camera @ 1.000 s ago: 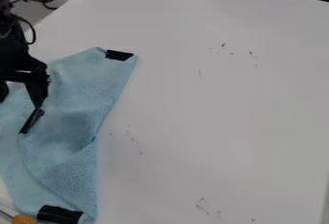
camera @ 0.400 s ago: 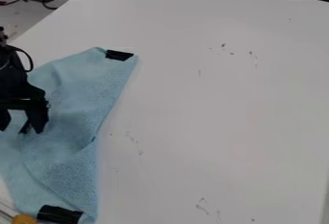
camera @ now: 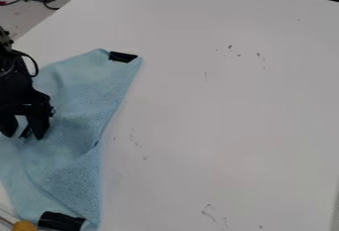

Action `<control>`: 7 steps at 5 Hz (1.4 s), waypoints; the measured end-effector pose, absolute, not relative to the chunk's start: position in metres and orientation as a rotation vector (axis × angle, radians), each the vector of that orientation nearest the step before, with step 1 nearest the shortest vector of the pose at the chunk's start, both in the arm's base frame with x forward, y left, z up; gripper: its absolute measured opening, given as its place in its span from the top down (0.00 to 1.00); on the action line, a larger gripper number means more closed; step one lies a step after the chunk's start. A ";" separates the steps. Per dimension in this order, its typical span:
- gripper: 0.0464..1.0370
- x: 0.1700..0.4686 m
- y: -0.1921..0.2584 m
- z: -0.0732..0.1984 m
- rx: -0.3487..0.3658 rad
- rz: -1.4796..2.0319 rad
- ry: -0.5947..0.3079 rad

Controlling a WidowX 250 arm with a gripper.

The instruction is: Unfolds the cloth from left to right

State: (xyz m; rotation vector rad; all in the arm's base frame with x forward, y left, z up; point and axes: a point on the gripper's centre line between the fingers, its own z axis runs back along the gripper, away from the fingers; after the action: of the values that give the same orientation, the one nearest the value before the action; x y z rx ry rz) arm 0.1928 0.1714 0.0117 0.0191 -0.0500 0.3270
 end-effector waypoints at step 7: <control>0.98 0.226 0.111 0.055 0.083 0.225 -0.145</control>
State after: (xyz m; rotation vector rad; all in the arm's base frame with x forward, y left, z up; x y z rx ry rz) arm 0.2262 0.1106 0.0554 0.0827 -0.1448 0.2251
